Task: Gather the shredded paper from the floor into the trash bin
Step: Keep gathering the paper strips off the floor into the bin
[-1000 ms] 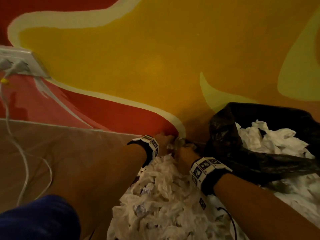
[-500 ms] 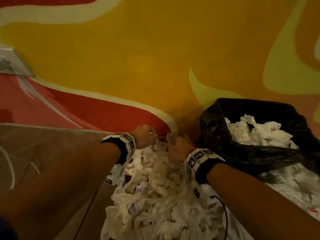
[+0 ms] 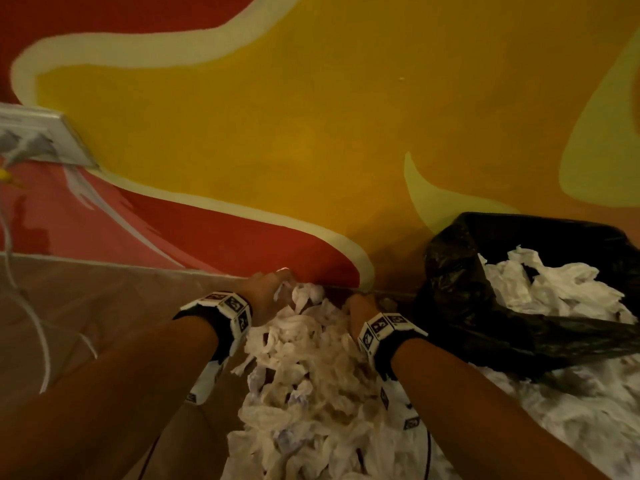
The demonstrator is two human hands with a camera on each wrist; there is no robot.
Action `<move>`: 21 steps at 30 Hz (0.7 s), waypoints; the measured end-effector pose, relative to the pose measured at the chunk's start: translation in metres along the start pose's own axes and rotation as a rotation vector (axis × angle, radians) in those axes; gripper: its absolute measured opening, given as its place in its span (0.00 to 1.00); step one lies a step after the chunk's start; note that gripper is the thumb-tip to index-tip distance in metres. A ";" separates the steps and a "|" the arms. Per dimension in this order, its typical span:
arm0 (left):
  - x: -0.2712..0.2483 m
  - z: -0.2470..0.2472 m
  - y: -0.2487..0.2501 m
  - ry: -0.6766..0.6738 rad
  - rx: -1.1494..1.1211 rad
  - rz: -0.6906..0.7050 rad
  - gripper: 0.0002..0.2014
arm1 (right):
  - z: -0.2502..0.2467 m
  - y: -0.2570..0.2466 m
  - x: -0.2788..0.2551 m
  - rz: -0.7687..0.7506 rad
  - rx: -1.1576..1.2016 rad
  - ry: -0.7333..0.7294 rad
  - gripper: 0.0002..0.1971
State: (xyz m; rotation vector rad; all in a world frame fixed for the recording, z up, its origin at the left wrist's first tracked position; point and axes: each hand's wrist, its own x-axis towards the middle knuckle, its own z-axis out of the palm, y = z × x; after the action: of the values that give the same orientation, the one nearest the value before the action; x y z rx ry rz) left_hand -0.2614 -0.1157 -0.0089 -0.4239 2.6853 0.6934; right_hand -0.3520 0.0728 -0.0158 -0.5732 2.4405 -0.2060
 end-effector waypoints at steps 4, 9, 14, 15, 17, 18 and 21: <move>0.022 0.012 0.024 -0.074 0.167 0.144 0.24 | 0.000 0.004 -0.007 -0.046 -0.061 -0.013 0.12; 0.036 0.048 0.039 -0.141 0.400 0.128 0.24 | -0.016 0.014 -0.029 -0.049 0.067 -0.039 0.06; 0.035 0.047 0.040 -0.036 0.185 0.121 0.11 | -0.040 0.007 -0.061 -0.192 0.182 0.120 0.09; 0.032 0.041 0.043 -0.055 0.056 0.100 0.09 | -0.047 0.003 -0.068 -0.231 0.207 0.161 0.11; 0.028 0.024 0.048 -0.040 -0.140 0.055 0.05 | -0.057 -0.003 -0.076 -0.335 0.177 0.238 0.14; 0.024 0.014 0.051 0.019 -0.181 0.041 0.05 | -0.062 -0.006 -0.079 -0.374 0.127 0.273 0.13; 0.013 -0.017 0.061 0.160 -0.321 0.034 0.10 | -0.075 -0.010 -0.082 -0.347 0.107 0.344 0.11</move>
State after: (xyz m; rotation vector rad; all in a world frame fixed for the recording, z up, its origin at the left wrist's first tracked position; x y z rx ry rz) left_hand -0.2998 -0.0760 0.0255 -0.5346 2.7373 1.1528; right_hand -0.3348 0.1012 0.0911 -0.9798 2.6166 -0.6191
